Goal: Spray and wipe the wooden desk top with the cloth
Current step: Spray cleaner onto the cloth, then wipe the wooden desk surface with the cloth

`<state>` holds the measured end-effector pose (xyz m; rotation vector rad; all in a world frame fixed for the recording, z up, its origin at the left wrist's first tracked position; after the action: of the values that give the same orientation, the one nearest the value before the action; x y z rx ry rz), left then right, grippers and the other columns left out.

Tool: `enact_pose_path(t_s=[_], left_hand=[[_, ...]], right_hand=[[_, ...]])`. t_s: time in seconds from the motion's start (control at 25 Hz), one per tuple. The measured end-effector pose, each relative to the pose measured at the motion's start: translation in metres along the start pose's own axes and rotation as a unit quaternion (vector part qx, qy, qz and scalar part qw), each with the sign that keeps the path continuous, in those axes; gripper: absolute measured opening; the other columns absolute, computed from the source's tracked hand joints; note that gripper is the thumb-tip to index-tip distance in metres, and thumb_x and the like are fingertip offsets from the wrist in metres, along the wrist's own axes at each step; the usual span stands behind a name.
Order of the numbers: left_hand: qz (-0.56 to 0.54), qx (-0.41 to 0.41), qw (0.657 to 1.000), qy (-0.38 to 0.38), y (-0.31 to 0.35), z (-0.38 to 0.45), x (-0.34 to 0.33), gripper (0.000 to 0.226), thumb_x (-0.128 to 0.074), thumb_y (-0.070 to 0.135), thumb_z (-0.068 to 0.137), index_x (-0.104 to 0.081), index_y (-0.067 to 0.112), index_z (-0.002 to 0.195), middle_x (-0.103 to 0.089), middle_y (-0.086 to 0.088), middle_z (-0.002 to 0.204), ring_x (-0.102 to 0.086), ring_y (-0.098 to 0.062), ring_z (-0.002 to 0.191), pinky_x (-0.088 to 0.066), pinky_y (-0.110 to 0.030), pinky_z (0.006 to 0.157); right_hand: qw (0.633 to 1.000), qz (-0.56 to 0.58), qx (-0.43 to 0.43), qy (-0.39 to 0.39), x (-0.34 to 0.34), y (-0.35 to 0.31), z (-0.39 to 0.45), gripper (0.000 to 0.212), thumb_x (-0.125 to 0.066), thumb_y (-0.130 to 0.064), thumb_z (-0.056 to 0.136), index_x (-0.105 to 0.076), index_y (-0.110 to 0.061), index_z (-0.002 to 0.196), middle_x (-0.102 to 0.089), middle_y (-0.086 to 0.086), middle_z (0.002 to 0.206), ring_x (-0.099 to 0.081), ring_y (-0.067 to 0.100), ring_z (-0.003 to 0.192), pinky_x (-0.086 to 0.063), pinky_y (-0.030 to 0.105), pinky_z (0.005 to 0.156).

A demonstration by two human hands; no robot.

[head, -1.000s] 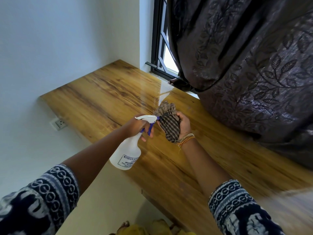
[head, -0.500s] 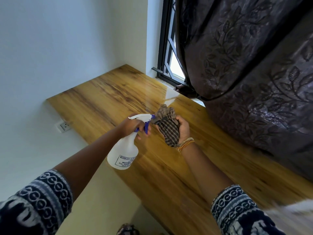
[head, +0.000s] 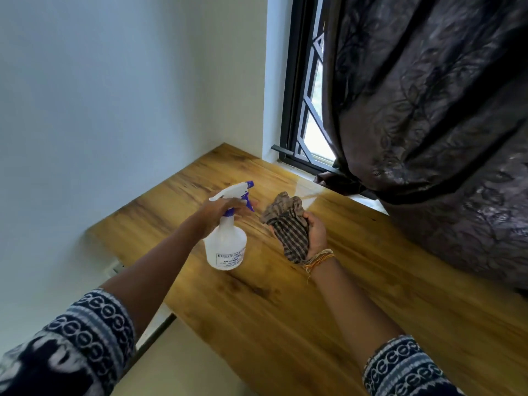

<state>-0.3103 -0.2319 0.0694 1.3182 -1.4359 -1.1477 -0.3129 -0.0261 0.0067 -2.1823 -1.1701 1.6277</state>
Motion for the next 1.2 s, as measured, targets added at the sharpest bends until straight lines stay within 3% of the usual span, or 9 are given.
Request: enact_pose_path(t_s=[0.24, 0.36, 0.48, 0.6, 0.72, 0.8, 0.88, 1.04, 1.2], left_hand=[[-0.02, -0.014, 0.999, 0.02, 0.006, 0.043, 0.038, 0.08, -0.093, 0.043, 0.05, -0.067, 0.01, 0.118, -0.064, -0.021, 0.122, -0.059, -0.03, 0.109, -0.047, -0.037, 0.094], [-0.02, -0.012, 0.999, 0.029, 0.001, 0.047, 0.043, 0.058, -0.089, 0.03, 0.062, -0.07, 0.011, 0.114, -0.066, -0.019, 0.116, -0.056, -0.023, 0.104, -0.043, -0.032, 0.086], [-0.02, -0.028, 0.999, 0.033, 0.002, 0.046, 0.044, 0.057, -0.085, 0.031, 0.062, -0.07, 0.012, 0.114, -0.068, -0.013, 0.111, -0.057, -0.019, 0.101, -0.043, -0.029, 0.082], [0.017, -0.037, 0.997, 0.061, 0.002, 0.04, 0.048, 0.059, -0.087, 0.037, 0.057, -0.069, 0.015, 0.109, -0.068, -0.009, 0.101, -0.061, -0.022, 0.098, -0.05, -0.037, 0.084], [0.119, -0.054, 0.989, 0.066, 0.002, 0.028, 0.041, 0.043, -0.083, 0.025, 0.074, -0.062, 0.012, 0.109, -0.064, 0.0, 0.096, -0.059, -0.016, 0.091, -0.048, -0.029, 0.077], [0.163, -0.047, 0.98, 0.101, -0.008, 0.018, 0.038, 0.052, -0.08, 0.023, 0.078, -0.056, 0.01, 0.123, -0.059, 0.001, 0.114, -0.055, -0.014, 0.103, -0.043, -0.027, 0.082], [0.149, -0.027, 0.974, 0.17, -0.02, 0.003, 0.035, 0.071, -0.081, 0.024, 0.077, -0.044, 0.014, 0.138, -0.049, 0.002, 0.131, -0.048, -0.014, 0.117, -0.042, -0.031, 0.093], [0.185, 0.008, 0.928, 0.322, -0.041, -0.042, 0.003, 0.073, -0.078, 0.02, 0.08, -0.04, 0.008, 0.141, -0.05, -0.011, 0.137, -0.05, -0.028, 0.124, -0.046, -0.039, 0.101], [0.253, -0.018, 0.921, 0.295, -0.057, -0.07, -0.063, 0.044, -0.07, 0.02, 0.086, -0.055, 0.009, 0.127, -0.058, -0.011, 0.128, -0.053, -0.026, 0.121, -0.043, -0.036, 0.097]], right_hand=[[1.0, 0.001, 0.018, -0.013, -0.002, 0.01, 0.037, 0.063, -0.08, -0.03, 0.06, -0.067, 0.0, 0.114, -0.061, 0.022, 0.118, -0.062, 0.037, 0.099, -0.046, 0.049, 0.095], [1.0, -0.005, 0.022, -0.01, -0.001, 0.008, 0.042, 0.078, -0.089, -0.03, 0.044, -0.066, 0.0, 0.113, -0.063, 0.022, 0.115, -0.062, 0.037, 0.096, -0.05, 0.047, 0.09], [1.0, 0.017, 0.012, -0.007, -0.003, 0.017, 0.042, 0.056, -0.07, -0.031, 0.073, -0.061, 0.0, 0.119, -0.063, 0.022, 0.115, -0.063, 0.037, 0.098, -0.054, 0.046, 0.088], [0.999, 0.038, 0.006, 0.014, 0.004, 0.028, 0.043, 0.044, -0.048, -0.031, 0.091, -0.064, 0.001, 0.118, -0.063, 0.023, 0.119, -0.061, 0.038, 0.103, -0.043, 0.052, 0.104], [0.999, 0.04, -0.006, 0.007, 0.003, 0.037, 0.028, 0.043, -0.045, -0.03, 0.093, -0.068, 0.002, 0.109, -0.066, 0.023, 0.112, -0.064, 0.038, 0.098, -0.043, 0.05, 0.101], [0.999, 0.031, -0.009, -0.001, 0.002, 0.035, 0.014, 0.044, -0.046, -0.03, 0.091, -0.064, 0.002, 0.114, -0.066, 0.024, 0.113, -0.064, 0.038, 0.097, -0.048, 0.049, 0.097], [1.0, 0.023, -0.016, -0.008, 0.001, 0.033, -0.001, 0.045, -0.049, -0.03, 0.086, -0.063, 0.002, 0.114, -0.068, 0.024, 0.108, -0.066, 0.037, 0.094, -0.054, 0.047, 0.088], [0.999, 0.023, -0.022, -0.015, 0.019, 0.025, -0.034, 0.048, -0.056, -0.031, 0.079, -0.065, 0.0, 0.115, -0.066, 0.024, 0.111, -0.064, 0.038, 0.098, -0.056, 0.047, 0.083], [1.0, -0.01, -0.023, 0.004, 0.062, 0.005, -0.072, 0.048, -0.052, -0.031, 0.083, -0.06, -0.001, 0.12, -0.064, 0.024, 0.116, -0.062, 0.039, 0.1, -0.055, 0.049, 0.083]])
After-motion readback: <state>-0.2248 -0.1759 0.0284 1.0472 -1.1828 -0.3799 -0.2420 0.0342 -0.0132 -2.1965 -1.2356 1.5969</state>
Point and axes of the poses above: each hand's wrist, its own z-axis towards the middle knuckle, its own x-axis out of the back of the hand, y = z × x, the point moved 6 cm from there along z, towards the middle knuckle
